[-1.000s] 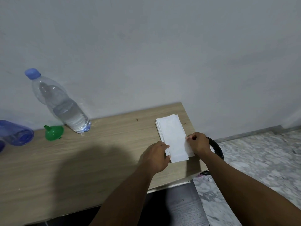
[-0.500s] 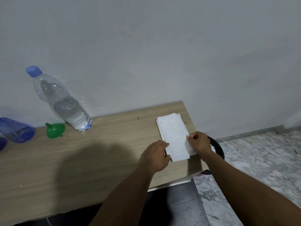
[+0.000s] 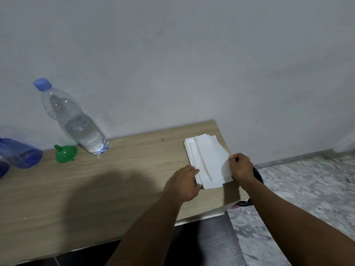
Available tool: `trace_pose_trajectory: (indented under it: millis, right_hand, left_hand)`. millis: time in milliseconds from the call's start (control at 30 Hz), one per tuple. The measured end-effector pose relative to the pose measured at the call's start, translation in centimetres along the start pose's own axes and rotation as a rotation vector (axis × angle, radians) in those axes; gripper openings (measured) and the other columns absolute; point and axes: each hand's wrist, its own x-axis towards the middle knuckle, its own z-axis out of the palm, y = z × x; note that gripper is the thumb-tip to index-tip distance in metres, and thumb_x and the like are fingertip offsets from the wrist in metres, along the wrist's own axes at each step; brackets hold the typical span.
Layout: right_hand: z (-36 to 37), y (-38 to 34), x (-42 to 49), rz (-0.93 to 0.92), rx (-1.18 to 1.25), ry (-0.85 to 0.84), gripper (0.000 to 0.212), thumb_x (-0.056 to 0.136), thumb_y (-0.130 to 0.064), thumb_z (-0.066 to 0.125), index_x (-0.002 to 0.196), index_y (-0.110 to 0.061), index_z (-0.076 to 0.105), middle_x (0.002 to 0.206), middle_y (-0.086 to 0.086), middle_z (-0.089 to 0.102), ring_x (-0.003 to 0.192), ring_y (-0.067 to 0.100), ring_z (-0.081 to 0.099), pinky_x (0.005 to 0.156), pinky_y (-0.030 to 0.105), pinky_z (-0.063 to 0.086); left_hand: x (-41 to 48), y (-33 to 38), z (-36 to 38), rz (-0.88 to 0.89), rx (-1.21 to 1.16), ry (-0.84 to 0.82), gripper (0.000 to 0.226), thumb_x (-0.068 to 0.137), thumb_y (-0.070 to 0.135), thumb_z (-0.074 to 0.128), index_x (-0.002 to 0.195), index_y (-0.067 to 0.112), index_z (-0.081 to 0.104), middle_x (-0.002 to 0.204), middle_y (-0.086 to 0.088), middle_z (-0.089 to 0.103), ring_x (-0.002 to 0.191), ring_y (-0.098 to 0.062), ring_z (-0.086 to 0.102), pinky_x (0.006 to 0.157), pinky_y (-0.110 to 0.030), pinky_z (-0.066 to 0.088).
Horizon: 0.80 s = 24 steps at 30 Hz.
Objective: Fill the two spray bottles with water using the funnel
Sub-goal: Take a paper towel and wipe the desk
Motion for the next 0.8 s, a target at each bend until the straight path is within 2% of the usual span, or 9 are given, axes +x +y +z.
trace_pose_trajectory:
  millis: [67, 200, 267, 367, 500, 567, 633, 700, 800]
  right_hand:
    - [-0.4, -0.3, 0.0, 0.007, 0.017, 0.033, 0.022, 0.1, -0.02, 0.047, 0.088, -0.006, 0.06, 0.081, 0.005, 0.061, 0.084, 0.027, 0.056, 0.076, 0.035, 0.045]
    - [-1.5, -1.9, -0.1, -0.033, 0.083, 0.048, 0.024, 0.097, -0.022, 0.049, 0.083, -0.007, 0.061, 0.081, 0.005, 0.063, 0.081, 0.024, 0.057, 0.072, 0.033, 0.044]
    - [-1.9, -3.4, -0.2, -0.076, 0.127, 0.012, 0.024, 0.094, -0.022, 0.052, 0.078, -0.006, 0.06, 0.079, 0.006, 0.064, 0.076, 0.02, 0.055, 0.068, 0.031, 0.045]
    - [-2.3, -6.0, -0.4, -0.135, 0.213, -0.055, 0.024, 0.089, -0.022, 0.054, 0.076, -0.003, 0.06, 0.077, 0.009, 0.065, 0.073, 0.018, 0.055, 0.071, 0.032, 0.047]
    - [-2.4, -10.0, -1.5, -0.193, 0.343, -0.205, 0.027, 0.091, -0.02, 0.055, 0.083, 0.005, 0.059, 0.078, 0.007, 0.059, 0.073, 0.02, 0.053, 0.069, 0.033, 0.045]
    - [-2.2, -11.6, -2.0, -0.199, 0.392, -0.282, 0.029, 0.09, -0.019, 0.055, 0.087, 0.01, 0.056, 0.078, 0.009, 0.056, 0.073, 0.022, 0.05, 0.067, 0.033, 0.044]
    - [-1.9, -13.0, -2.8, -0.185, 0.424, -0.365, 0.029, 0.092, -0.016, 0.053, 0.095, 0.013, 0.058, 0.082, 0.011, 0.058, 0.075, 0.023, 0.052, 0.067, 0.033, 0.044]
    - [-1.4, -14.1, -3.8, -0.167, 0.464, -0.43, 0.026, 0.094, -0.013, 0.052, 0.099, 0.011, 0.062, 0.086, 0.012, 0.061, 0.079, 0.025, 0.057, 0.07, 0.034, 0.046]
    - [-0.6, -15.1, -5.3, -0.123, 0.534, -0.479, 0.02, 0.096, -0.013, 0.053, 0.096, -0.001, 0.068, 0.089, 0.012, 0.062, 0.084, 0.026, 0.059, 0.075, 0.038, 0.046]
  left_hand:
    - [0.0, 0.0, 0.0, -0.006, -0.003, -0.007, 0.061, 0.095, 0.038, 0.062, 0.152, 0.024, 0.045, 0.155, 0.007, 0.042, 0.14, -0.019, 0.044, 0.116, -0.038, 0.039]
    - [0.1, 0.2, -0.3, -0.025, -0.013, -0.033, 0.063, 0.095, 0.039, 0.062, 0.153, 0.024, 0.043, 0.157, 0.006, 0.04, 0.143, -0.019, 0.042, 0.118, -0.039, 0.037]
    - [0.2, 0.4, -0.6, -0.038, -0.039, -0.052, 0.065, 0.095, 0.04, 0.063, 0.154, 0.024, 0.041, 0.159, 0.005, 0.039, 0.144, -0.019, 0.041, 0.119, -0.04, 0.036]
    - [0.3, 0.4, -1.6, -0.074, -0.11, -0.079, 0.067, 0.095, 0.042, 0.062, 0.156, 0.024, 0.039, 0.161, 0.002, 0.041, 0.146, -0.021, 0.041, 0.12, -0.041, 0.035]
    - [0.1, 0.0, -3.2, -0.138, -0.228, 0.016, 0.066, 0.09, 0.05, 0.059, 0.15, 0.027, 0.047, 0.154, 0.003, 0.051, 0.141, -0.021, 0.049, 0.116, -0.043, 0.041]
    - [0.0, 0.1, -4.6, -0.225, -0.416, 0.105, 0.053, 0.091, 0.047, 0.059, 0.141, 0.026, 0.058, 0.141, 0.004, 0.062, 0.129, -0.02, 0.059, 0.108, -0.038, 0.047]
    - [-0.1, 0.7, -6.8, -0.386, -0.759, 0.146, 0.04, 0.095, 0.044, 0.057, 0.125, 0.019, 0.068, 0.117, 0.002, 0.07, 0.106, -0.023, 0.066, 0.09, -0.036, 0.052]
    - [-0.5, 1.0, -8.9, -0.534, -1.141, 0.048, 0.044, 0.098, 0.053, 0.052, 0.117, 0.014, 0.064, 0.104, -0.003, 0.069, 0.094, -0.026, 0.067, 0.082, -0.04, 0.056]
    - [-1.3, 0.7, -10.5, -0.541, -1.408, -0.13, 0.058, 0.098, 0.064, 0.05, 0.12, 0.012, 0.061, 0.112, -0.013, 0.071, 0.098, -0.031, 0.07, 0.083, -0.045, 0.06]
